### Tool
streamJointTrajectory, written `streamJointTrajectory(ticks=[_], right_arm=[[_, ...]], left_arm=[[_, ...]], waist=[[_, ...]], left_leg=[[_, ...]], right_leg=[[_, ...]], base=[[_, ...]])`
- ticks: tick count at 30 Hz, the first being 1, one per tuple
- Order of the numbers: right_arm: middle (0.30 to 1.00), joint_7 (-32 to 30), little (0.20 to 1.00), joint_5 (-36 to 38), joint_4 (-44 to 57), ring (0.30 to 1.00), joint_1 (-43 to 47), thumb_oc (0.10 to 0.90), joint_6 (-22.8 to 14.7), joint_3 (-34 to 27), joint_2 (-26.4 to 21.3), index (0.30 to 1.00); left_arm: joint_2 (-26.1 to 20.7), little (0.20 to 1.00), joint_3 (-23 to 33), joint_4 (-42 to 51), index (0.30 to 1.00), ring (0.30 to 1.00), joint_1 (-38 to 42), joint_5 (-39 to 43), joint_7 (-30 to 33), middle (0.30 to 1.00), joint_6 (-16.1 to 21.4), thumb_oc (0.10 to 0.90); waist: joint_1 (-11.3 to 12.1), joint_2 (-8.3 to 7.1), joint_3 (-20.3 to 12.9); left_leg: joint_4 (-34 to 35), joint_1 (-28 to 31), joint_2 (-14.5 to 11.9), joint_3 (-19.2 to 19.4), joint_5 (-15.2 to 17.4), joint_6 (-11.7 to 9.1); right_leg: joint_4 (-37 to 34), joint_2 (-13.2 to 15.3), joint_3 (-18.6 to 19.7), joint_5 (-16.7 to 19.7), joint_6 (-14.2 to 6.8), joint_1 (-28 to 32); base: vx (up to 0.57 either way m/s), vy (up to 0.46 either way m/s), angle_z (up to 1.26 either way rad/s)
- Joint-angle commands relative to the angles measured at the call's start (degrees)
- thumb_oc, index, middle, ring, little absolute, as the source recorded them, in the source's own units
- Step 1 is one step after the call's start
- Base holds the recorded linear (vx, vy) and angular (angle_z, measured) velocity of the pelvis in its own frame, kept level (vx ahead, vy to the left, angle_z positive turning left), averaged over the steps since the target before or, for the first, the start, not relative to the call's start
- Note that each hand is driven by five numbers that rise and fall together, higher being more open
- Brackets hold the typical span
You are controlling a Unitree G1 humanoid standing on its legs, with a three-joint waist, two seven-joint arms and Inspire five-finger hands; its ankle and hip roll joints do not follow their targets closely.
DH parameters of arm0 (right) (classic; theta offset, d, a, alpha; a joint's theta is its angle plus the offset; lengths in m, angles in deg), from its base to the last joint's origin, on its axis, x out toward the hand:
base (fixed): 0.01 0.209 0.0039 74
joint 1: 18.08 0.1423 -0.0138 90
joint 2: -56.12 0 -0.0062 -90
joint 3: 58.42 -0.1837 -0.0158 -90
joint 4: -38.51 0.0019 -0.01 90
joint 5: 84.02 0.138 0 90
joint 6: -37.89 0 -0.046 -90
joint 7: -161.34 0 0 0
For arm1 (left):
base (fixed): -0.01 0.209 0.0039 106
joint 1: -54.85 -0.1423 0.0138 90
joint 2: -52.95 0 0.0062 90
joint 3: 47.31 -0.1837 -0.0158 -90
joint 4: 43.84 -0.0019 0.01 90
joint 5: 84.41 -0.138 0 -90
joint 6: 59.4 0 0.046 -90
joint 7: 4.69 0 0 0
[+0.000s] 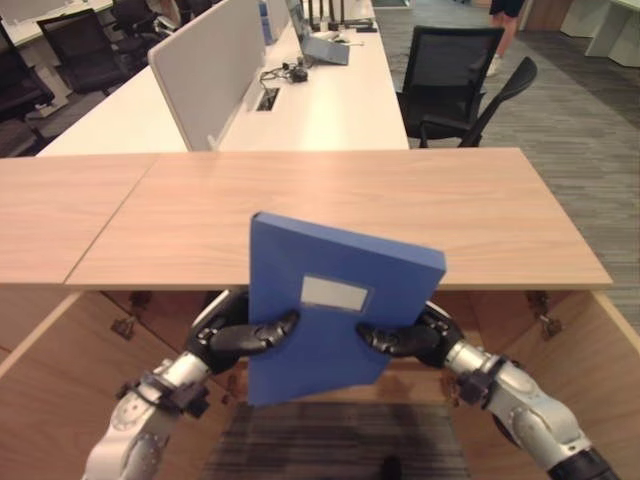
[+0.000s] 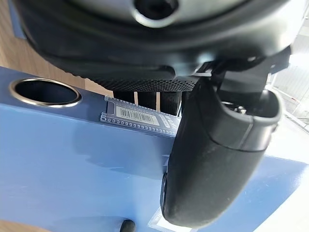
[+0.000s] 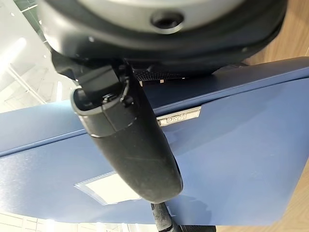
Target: Put the empty folder in the office cabinet
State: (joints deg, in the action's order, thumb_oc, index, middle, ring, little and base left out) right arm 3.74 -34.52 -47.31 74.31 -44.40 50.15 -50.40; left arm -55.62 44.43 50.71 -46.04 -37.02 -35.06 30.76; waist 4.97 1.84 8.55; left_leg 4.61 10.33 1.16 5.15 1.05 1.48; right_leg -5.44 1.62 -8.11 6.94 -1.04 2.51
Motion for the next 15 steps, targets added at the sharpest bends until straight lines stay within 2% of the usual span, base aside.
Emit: streamJointTrajectory(ticks=[1,3,4,5,6,8,9,11,13,14,15], right_arm=[[0.3,9.62,0.3,8.32,10.33,0.3,13.22,0.4,-3.74,7.79,7.57,0.3],[0.3,10.4,0.3,7.28,9.87,0.3,13.46,0.4,-2.8,8.54,6.46,0.3],[0.3,10.66,0.3,6.85,9.69,0.3,13.4,0.4,-2.49,8.73,5.99,0.3],[0.3,10.67,0.3,6.85,9.68,0.3,13.4,0.4,-2.5,8.74,5.98,0.3],[0.3,11.02,0.3,5.83,9.35,0.3,13.29,0.4,-2.1,8.81,4.95,0.3],[0.3,11.11,0.3,5.2,8.98,0.3,13.07,0.4,-1.8,8.8,4.5,0.3],[0.3,11.24,0.3,4.2,8.75,0.3,12.96,0.4,-1.71,8.71,3.41,0.3],[0.3,11.23,0.3,3.67,8.56,0.3,12.73,0.4,-1.66,8.4,2.92,0.3],[0.3,10.99,0.3,2.3,7.86,0.3,12.64,0.4,-1.57,8.02,1.8,0.3],[0.3,10.99,0.3,2.3,7.86,0.3,12.63,0.4,-1.57,8.02,1.8,0.3],[0.3,10.95,0.3,1.71,7.76,0.3,12.65,0.4,-1.52,7.88,1.26,0.3]], left_arm=[[1.15,0.3,-5.58,4.17,0.3,0.3,11.16,0.63,-2.25,0.3,6.81,0.4],[0.97,0.3,-5.32,3.84,0.3,0.3,11.08,-0.11,-2.13,0.3,7.27,0.4],[0.9,0.335,-5.08,3.48,0.335,0.335,10.83,-0.57,-1.99,0.335,7.43,0.424],[0.91,0.571,-5.08,3.48,0.571,0.571,10.82,-0.58,-2.0,0.571,7.44,0.58],[0.47,0.9,-4.4,2.77,0.9,0.9,10.25,-2.4,-1.33,0.9,8.27,0.8],[-0.49,0.9,-4.27,1.75,0.9,0.9,10.09,-4.47,-0.98,0.9,8.79,0.8],[-2.58,0.9,-3.28,0.8,0.9,0.9,9.14,-9.01,-0.09,0.9,10.28,0.8],[-3.34,0.9,-2.64,-0.31,0.9,0.9,8.36,-11.48,0.36,0.9,10.85,0.8],[-6.13,0.9,-1.52,-3.72,0.9,0.9,6.16,-19.56,2.21,0.9,12.27,0.8],[-6.13,0.9,-1.52,-3.72,0.9,0.9,6.16,-19.56,2.21,0.9,12.27,0.8],[-7.6,0.9,-1.09,-5.16,0.9,0.9,5.0,-23.3,2.81,0.9,12.64,0.8]], waist=[[-0.46,-1.86,-3.07],[-0.35,-1.92,-3.11],[-0.3,-1.95,-3.13],[-0.31,-1.95,-3.13],[-0.19,-1.96,-3.14],[-0.13,-1.99,-3.13],[0.13,-2.01,-3.09],[0.27,-2.01,-3.12],[0.73,-1.95,-3.1],[0.73,-1.95,-3.1],[0.96,-1.88,-3.07]], left_leg=[[0.39,-1.93,-2.49,-3.51,1.49,-4.31],[0.39,-2.02,-2.49,-3.54,1.44,-4.34],[0.39,-2.03,-2.48,-3.58,1.44,-4.33],[0.39,-2.03,-2.48,-3.59,1.44,-4.33],[0.39,-2.08,-2.48,-3.68,1.45,-4.34],[0.39,-2.05,-2.5,-3.67,1.44,-4.34],[0.39,-2.11,-2.47,-3.62,1.4,-4.37],[0.39,-2.16,-2.46,-3.64,1.4,-4.39],[0.39,-2.21,-2.53,-3.54,1.37,-4.46],[0.39,-2.21,-2.53,-3.54,1.37,-4.46],[0.39,-2.21,-2.5,-3.54,1.38,-4.47]], right_leg=[[1.42,2.56,0.59,-8.84,-4.99,7.56],[1.39,2.6,0.52,-8.79,-5.03,7.46],[1.37,2.61,0.51,-8.79,-5.03,7.48],[1.37,2.61,0.51,-8.79,-5.03,7.49],[1.37,2.6,0.46,-8.81,-5.04,7.49],[1.39,2.58,0.42,-8.79,-5.06,7.48],[1.35,2.61,0.41,-8.73,-5.1,7.49],[1.32,2.64,0.34,-8.72,-5.13,7.47],[1.32,2.67,0.21,-8.66,-5.23,7.37],[1.32,2.67,0.21,-8.66,-5.23,7.37],[1.32,2.65,0.13,-8.64,-5.28,7.33]], base=[[0.0,0.0,0.0],[0.0,0.0,0.0],[0.0,0.0,0.0],[0.0,0.0,0.0],[0.0,0.0,0.0],[0.0,0.0,0.0],[0.0,0.0,0.0],[0.0,0.0,0.0],[0.0,0.0,0.0],[0.0,0.0,0.0],[0.0,0.0,0.0]])
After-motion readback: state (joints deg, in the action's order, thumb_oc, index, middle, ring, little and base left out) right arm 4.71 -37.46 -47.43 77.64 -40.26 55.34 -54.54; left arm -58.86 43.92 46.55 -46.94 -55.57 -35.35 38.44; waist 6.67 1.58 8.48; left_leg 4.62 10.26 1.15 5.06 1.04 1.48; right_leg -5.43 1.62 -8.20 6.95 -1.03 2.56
